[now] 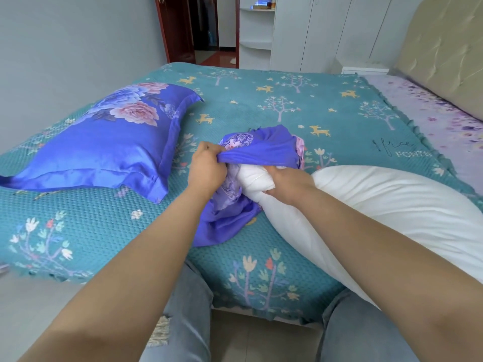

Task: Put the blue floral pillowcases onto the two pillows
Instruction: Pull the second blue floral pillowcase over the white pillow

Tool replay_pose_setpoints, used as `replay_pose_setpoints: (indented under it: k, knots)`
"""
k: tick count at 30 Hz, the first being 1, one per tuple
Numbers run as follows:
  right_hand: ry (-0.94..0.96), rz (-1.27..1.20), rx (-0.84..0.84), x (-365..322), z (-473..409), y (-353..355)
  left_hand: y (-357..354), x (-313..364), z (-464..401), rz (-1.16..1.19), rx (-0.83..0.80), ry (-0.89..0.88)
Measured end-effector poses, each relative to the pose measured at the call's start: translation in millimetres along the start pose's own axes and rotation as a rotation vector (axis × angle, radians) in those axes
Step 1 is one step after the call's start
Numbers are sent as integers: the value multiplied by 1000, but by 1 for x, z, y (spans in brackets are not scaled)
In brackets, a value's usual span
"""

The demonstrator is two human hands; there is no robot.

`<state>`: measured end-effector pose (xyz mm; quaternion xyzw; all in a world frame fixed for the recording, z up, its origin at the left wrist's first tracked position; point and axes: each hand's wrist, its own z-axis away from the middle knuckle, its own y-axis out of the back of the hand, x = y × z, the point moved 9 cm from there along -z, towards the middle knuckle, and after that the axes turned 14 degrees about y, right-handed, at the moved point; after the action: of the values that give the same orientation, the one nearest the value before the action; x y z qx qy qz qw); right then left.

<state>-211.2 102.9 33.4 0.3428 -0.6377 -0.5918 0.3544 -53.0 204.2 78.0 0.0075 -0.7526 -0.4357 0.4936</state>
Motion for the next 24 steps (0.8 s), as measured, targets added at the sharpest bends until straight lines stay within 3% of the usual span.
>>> replay_pose_setpoints:
  k: [4,9,12,15,18,22,24]
  knots:
    - [-22,-10,19,6,1,0,-29,2,12,718,-260,300]
    - [-60,-58,-4,19,0,-7,-65,-12,35,711,-449,438]
    - [-53,-21,23,11,0,-3,-58,-11,26,573,-431,360]
    - [-30,20,82,-3,7,0,-38,12,11,443,-230,128]
    - [-33,96,191,-21,21,0,-42,42,1,60,-70,-92]
    - [-175,37,403,-33,43,1,-66,70,-9,-521,-31,-183]
    - [-251,-113,315,-32,43,-13,-69,77,-16,-657,-20,-179]
